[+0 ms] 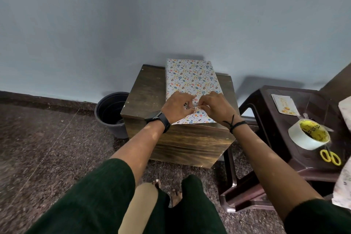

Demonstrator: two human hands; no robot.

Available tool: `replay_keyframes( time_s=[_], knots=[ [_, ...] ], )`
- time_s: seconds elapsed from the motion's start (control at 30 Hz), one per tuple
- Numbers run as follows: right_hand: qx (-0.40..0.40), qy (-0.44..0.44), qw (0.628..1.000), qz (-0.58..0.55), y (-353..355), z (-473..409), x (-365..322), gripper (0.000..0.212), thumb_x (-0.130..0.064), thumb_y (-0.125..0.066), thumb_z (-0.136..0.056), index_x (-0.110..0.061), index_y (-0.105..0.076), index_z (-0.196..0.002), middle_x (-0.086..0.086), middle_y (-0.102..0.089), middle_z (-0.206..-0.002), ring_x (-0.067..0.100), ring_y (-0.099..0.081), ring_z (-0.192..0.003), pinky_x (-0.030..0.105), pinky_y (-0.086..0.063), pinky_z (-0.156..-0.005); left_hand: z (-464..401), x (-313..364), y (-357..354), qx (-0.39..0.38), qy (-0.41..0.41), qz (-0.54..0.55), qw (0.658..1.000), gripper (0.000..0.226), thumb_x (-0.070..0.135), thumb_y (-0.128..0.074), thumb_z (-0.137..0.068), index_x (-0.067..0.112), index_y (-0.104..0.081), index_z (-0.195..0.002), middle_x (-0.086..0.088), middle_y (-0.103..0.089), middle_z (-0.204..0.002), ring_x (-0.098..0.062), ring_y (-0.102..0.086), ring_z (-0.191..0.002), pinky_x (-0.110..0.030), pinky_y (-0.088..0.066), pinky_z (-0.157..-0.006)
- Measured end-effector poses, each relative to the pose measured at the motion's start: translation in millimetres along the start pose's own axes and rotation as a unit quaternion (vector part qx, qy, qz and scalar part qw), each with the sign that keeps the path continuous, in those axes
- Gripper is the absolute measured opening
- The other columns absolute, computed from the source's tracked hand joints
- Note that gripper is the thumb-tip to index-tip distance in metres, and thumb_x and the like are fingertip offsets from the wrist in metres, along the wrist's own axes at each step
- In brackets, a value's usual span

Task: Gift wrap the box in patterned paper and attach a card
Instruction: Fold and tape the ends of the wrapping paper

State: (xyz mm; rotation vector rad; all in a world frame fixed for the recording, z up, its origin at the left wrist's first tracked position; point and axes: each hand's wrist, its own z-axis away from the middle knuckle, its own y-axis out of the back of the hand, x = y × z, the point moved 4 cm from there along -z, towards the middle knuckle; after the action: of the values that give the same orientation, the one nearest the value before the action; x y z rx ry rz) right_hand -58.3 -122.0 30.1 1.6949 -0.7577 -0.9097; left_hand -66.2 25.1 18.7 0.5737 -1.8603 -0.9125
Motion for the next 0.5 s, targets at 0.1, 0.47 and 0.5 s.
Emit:
replay_keyframes(
  time_s=[0.1, 0.47, 0.5],
  knots=[
    [0.032, 0.002, 0.999, -0.01, -2.0, 1.0, 0.8, 0.009, -0.012, -0.058, -0.089, -0.008, -0.066, -0.089, 0.005, -0.068, -0.082, 0.027, -0.055, -0.084, 0.04, -0.04, -0.079, 0.9, 1.7, -0.7, 0.015, -0.002, 0.004, 1.0, 0.031, 0.019, -0.074, -0.079, 0.003, -0.053, -0.094, -0.007, -0.067, -0.112, -0.022, -0.057, -0.103, -0.016, -0.021, -0.069],
    [0.152, -0.036, 0.988, 0.002, -5.9, 8.8, 6.3, 0.023, -0.021, -0.073, -0.08, -0.008, -0.055, -0.074, 0.006, -0.061, -0.063, 0.029, -0.053, -0.063, 0.042, -0.046, -0.059, -4.6, 0.6, -10.3, 0.107, 0.025, -0.024, 0.994, 0.025, 0.018, -0.075, -0.079, 0.009, -0.052, -0.086, -0.002, -0.072, -0.098, -0.015, -0.047, -0.072, -0.025, -0.029, -0.066],
    [0.156, -0.038, 0.987, -0.002, -3.2, 11.2, 9.5, 0.025, -0.024, -0.073, -0.08, -0.008, -0.055, -0.072, 0.007, -0.061, -0.062, 0.029, -0.053, -0.062, 0.04, -0.045, -0.058, -4.7, -0.4, -11.4, 0.114, 0.029, -0.023, 0.993, 0.025, 0.018, -0.075, -0.078, 0.009, -0.052, -0.084, -0.002, -0.073, -0.096, -0.016, -0.048, -0.071, -0.026, -0.031, -0.065]
  ],
)
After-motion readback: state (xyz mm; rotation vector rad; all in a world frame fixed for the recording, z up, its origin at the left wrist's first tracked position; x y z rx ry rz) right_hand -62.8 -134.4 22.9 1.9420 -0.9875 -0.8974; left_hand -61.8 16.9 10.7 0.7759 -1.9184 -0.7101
